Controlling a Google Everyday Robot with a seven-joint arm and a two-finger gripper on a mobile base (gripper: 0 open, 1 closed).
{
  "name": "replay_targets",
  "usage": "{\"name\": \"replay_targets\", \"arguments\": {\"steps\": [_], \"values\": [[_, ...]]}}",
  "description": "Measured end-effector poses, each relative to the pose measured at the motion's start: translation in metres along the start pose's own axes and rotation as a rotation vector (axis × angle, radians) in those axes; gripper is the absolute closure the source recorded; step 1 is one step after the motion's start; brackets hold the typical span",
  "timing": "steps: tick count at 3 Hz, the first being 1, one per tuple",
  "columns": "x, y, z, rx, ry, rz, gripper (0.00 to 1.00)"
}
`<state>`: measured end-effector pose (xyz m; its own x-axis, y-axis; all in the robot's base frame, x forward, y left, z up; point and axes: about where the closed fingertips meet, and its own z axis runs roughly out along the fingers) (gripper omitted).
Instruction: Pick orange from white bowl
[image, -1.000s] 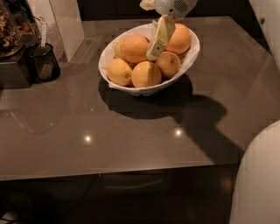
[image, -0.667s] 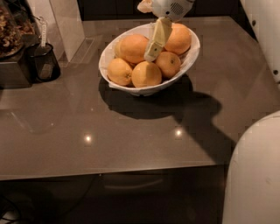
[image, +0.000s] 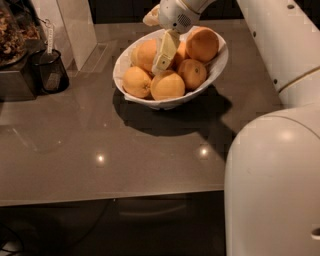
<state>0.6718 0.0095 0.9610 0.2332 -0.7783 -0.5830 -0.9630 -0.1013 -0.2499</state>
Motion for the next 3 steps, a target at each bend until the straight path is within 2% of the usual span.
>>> {"name": "replay_targets", "arguments": {"steps": [1, 2, 3], "values": [[0.0056, -0.0036, 0.0196, -0.023, 0.002, 0.015, 0.0], [0.0049, -0.004, 0.0188, -0.023, 0.002, 0.016, 0.14], [0.0049, -0.004, 0.0188, -0.023, 0.002, 0.016, 0.37]]}}
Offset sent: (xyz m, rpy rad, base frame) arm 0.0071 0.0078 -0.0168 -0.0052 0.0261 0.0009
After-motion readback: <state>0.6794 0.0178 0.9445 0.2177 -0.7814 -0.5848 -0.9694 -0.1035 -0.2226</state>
